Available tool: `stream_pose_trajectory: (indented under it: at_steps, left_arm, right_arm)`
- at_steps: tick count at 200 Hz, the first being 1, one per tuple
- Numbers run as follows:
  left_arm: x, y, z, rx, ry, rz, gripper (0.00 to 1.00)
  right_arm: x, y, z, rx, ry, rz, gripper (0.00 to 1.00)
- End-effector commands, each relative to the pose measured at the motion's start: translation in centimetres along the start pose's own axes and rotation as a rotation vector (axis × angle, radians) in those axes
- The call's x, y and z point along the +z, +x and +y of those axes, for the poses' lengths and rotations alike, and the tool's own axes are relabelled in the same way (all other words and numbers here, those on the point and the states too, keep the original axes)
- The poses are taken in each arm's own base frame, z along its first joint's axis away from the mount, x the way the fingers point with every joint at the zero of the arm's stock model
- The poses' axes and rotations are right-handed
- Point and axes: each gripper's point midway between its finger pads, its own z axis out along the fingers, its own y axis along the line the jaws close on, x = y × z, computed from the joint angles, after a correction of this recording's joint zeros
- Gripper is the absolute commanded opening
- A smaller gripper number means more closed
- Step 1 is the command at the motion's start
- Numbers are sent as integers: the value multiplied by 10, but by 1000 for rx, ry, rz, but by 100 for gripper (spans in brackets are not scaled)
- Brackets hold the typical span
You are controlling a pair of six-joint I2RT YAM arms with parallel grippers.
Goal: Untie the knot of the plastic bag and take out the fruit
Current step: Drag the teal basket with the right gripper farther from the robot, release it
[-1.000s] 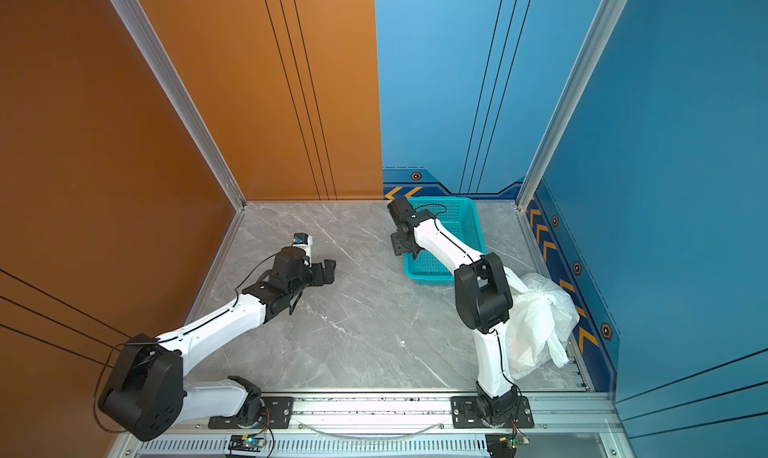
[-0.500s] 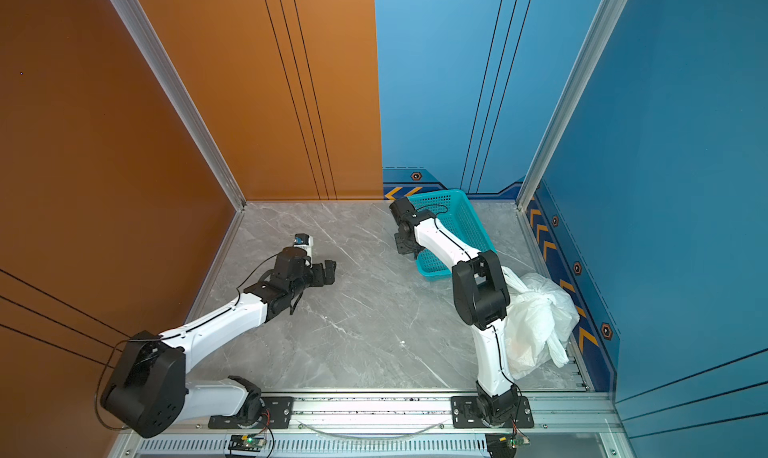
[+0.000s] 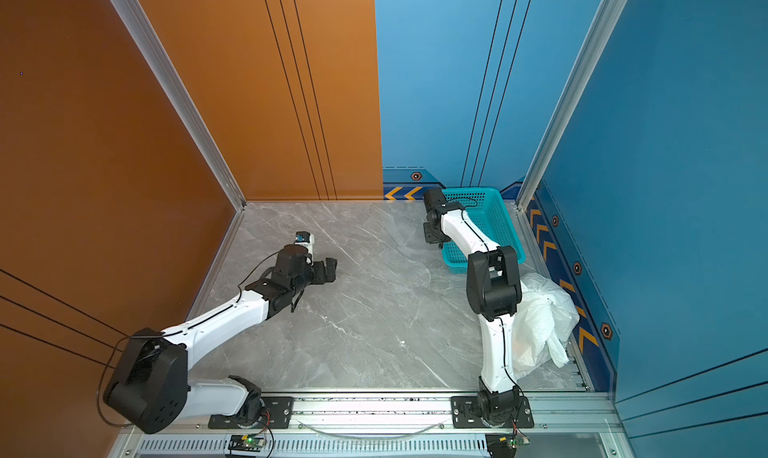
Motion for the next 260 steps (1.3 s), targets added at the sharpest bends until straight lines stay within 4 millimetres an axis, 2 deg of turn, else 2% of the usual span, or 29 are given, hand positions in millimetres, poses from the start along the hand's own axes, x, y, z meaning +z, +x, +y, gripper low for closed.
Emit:
stream_pose_trajectory:
  at_steps: [1, 29, 59, 71, 88, 123, 145, 149, 150, 169, 187, 209, 228, 260]
  left_arm:
    - [0, -8, -6, -1, 13, -5, 98]
    - [3, -6, -8, -5, 17, 3, 98]
    - [4, -5, -9, -3, 18, 7, 98]
    - [4, -5, -9, -2, 18, 8, 98]
    - [5, -6, -9, -1, 18, 7, 98]
    - [4, -6, -10, -5, 18, 6, 98]
    - [3, -6, -12, -5, 23, 3, 98]
    - [2, -7, -13, -5, 26, 0, 98]
    - [2, -7, -13, -5, 26, 0, 98]
    - [0, -8, -14, -2, 31, -5, 98]
    - [-2, -9, -15, 1, 35, -7, 98]
    - [-4, -10, -17, 3, 43, -9, 98]
    - [-6, -9, -19, 4, 51, -9, 98]
    - [-7, -6, -23, 7, 62, -4, 98]
  right_arm:
    - [22, 6, -22, 6, 40, 48, 8]
    - [31, 2, -41, 33, 74, 55, 8]
    - [37, -3, -49, 41, 84, 55, 9]
    - [37, -5, -49, 35, 83, 58, 13]
    - [32, -8, -45, 37, 62, 49, 27]
    - [-5, -21, -37, 30, 40, -20, 53]
    - [-44, -29, -36, 45, 24, -80, 69]
    - [-46, -27, -34, 42, 20, -76, 71]
    - [-57, -30, -35, 47, 18, -97, 72]
    - [-93, -28, -36, 67, -11, -146, 80]
    - [-121, -16, -42, 102, -33, -166, 83]
    - [-147, 19, -61, 177, -25, -147, 85]
    - [-165, 53, -85, 288, -20, -121, 86]
    - [-183, 119, -128, 465, 12, -57, 92]
